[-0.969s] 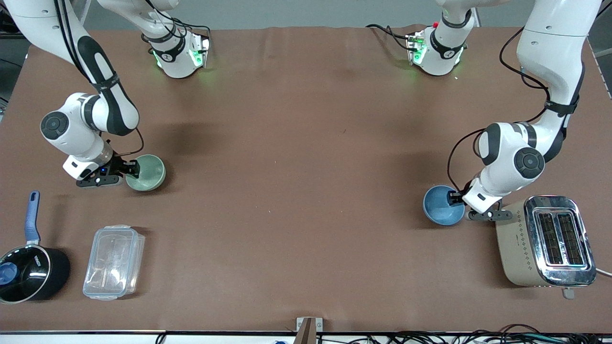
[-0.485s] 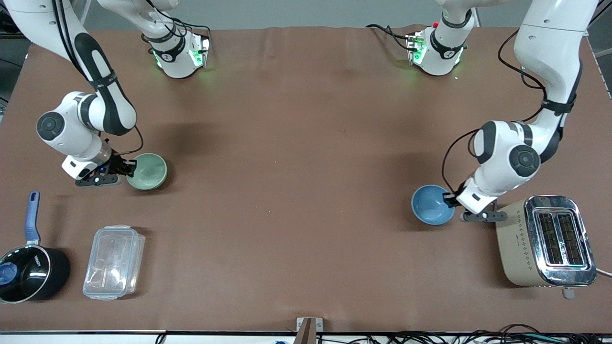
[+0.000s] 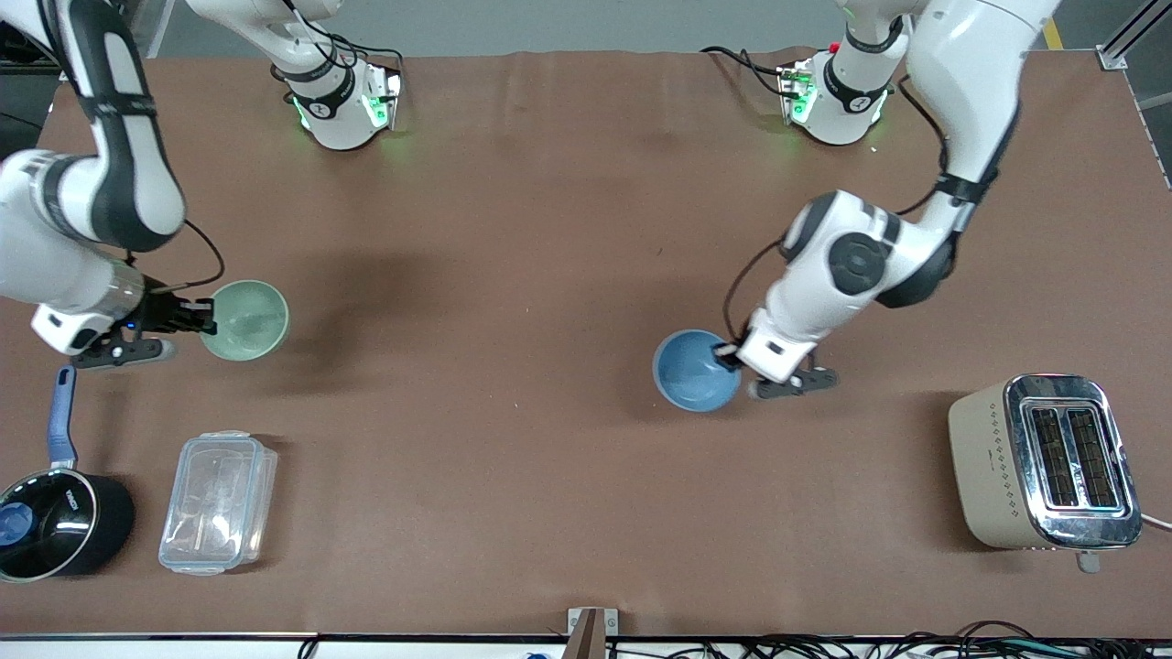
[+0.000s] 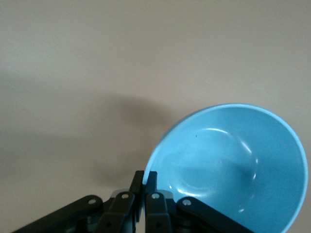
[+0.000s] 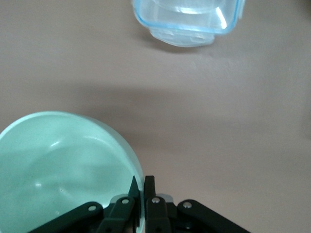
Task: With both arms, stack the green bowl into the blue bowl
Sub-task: 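Carry the green bowl and the blue bowl toward each other mid-table, then release the blue bowl with the left gripper and raise it away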
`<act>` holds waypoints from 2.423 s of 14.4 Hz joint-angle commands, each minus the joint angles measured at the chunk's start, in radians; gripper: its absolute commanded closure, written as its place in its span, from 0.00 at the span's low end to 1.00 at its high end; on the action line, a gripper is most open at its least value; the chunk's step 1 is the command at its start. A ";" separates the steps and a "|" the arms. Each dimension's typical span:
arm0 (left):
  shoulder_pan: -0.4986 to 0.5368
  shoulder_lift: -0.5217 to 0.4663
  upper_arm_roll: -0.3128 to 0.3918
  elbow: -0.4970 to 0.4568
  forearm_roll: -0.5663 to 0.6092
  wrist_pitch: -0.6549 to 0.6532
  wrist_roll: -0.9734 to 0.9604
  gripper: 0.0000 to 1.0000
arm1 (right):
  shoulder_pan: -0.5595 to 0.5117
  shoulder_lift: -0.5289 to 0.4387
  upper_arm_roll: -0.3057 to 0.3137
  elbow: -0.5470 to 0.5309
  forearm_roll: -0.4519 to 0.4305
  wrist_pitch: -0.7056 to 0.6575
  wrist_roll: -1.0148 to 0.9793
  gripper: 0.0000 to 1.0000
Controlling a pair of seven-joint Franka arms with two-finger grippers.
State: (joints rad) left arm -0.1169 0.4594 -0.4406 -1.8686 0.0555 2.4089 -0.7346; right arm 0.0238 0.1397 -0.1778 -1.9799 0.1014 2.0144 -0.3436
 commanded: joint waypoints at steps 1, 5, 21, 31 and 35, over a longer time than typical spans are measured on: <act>-0.146 0.097 0.013 0.112 0.020 -0.016 -0.159 1.00 | 0.033 0.017 0.004 0.139 0.031 -0.129 0.053 1.00; -0.309 0.232 0.014 0.227 0.125 -0.016 -0.351 1.00 | 0.053 0.021 0.118 0.164 0.028 -0.111 0.250 1.00; -0.284 0.070 0.126 0.353 0.257 -0.316 -0.376 0.00 | 0.293 0.170 0.258 0.099 0.029 0.139 0.724 1.00; 0.046 -0.203 0.114 0.445 0.190 -0.730 0.285 0.00 | 0.504 0.242 0.259 -0.010 0.027 0.348 0.934 1.00; 0.097 -0.312 0.140 0.410 0.098 -0.774 0.384 0.00 | 0.535 0.244 0.259 -0.011 0.027 0.377 0.971 1.00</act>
State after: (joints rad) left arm -0.0324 0.2170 -0.3167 -1.4121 0.1973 1.6513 -0.4104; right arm 0.5492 0.4029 0.0831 -1.9734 0.1270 2.3791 0.6023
